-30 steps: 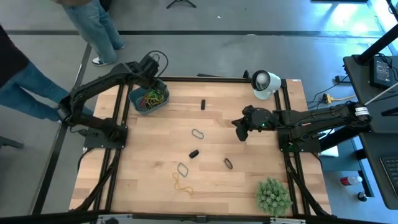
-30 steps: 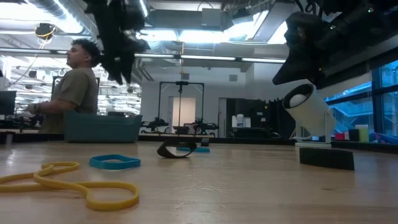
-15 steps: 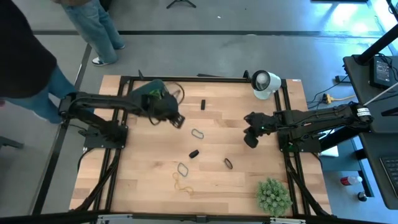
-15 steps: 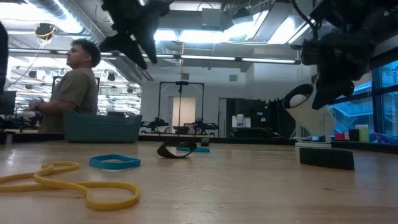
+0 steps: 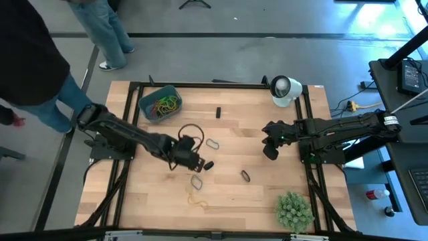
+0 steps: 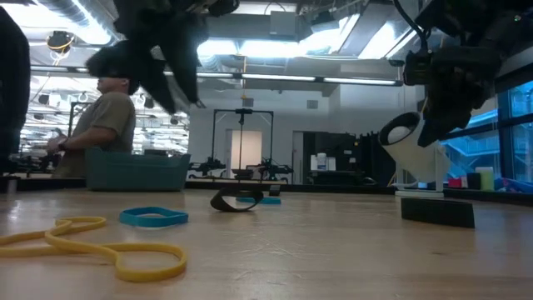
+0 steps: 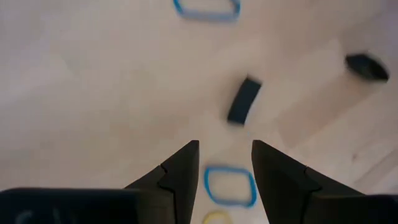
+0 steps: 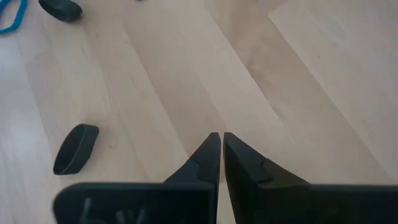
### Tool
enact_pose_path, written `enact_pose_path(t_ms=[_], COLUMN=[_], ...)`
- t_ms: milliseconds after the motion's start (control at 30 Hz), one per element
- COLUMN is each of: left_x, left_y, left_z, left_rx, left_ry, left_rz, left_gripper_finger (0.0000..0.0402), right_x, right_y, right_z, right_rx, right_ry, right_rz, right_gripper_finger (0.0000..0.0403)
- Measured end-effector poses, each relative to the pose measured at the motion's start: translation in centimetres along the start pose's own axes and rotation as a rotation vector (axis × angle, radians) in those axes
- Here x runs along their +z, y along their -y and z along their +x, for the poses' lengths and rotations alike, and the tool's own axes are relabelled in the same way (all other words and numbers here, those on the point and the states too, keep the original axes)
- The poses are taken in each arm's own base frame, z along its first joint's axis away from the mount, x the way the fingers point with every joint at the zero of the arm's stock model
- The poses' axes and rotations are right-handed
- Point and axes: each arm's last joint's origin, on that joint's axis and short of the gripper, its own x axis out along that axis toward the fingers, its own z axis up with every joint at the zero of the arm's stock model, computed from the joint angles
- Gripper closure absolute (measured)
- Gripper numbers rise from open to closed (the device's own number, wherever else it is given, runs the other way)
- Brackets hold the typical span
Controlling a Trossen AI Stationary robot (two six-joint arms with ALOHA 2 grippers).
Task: Pick and place rubber bands into bin
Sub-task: Put the bottom blue rubber band into the bin
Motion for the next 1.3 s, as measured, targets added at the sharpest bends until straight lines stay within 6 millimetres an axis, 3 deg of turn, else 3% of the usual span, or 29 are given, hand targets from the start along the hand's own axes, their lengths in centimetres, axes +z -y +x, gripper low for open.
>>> enact_pose_path(t_ms=[433, 767, 1000, 1167, 1300], left_x=[-5.1, -6.0, -5.9, -4.8, -2.8], left_y=[1.6, 0.7, 0.8, 1.0, 0.3], left_z=[5.7, 8.7, 8.6, 6.0, 2.5], left_rx=[0.035, 0.171, 0.166, 0.101, 0.077], left_ry=[-0.165, -0.206, -0.227, -0.213, -0.140], left_rz=[0.073, 0.035, 0.019, 0.004, 0.009], left_gripper_finger=[0.0259, 0.0270, 0.0389, 0.0398, 0.0399], right_x=[0.7, 0.7, 0.7, 0.7, 0.7], right_y=[-0.4, -0.4, -0.4, -0.4, -0.4], right_z=[0.0, 0.0, 0.0, 0.0, 0.0], right_rx=[0.042, 0.042, 0.043, 0.043, 0.044], right_ry=[0.072, 0.071, 0.072, 0.073, 0.074], right_rz=[0.014, 0.016, 0.016, 0.016, 0.015], right_gripper_finger=[0.0377, 0.0377, 0.0377, 0.0377, 0.0377])
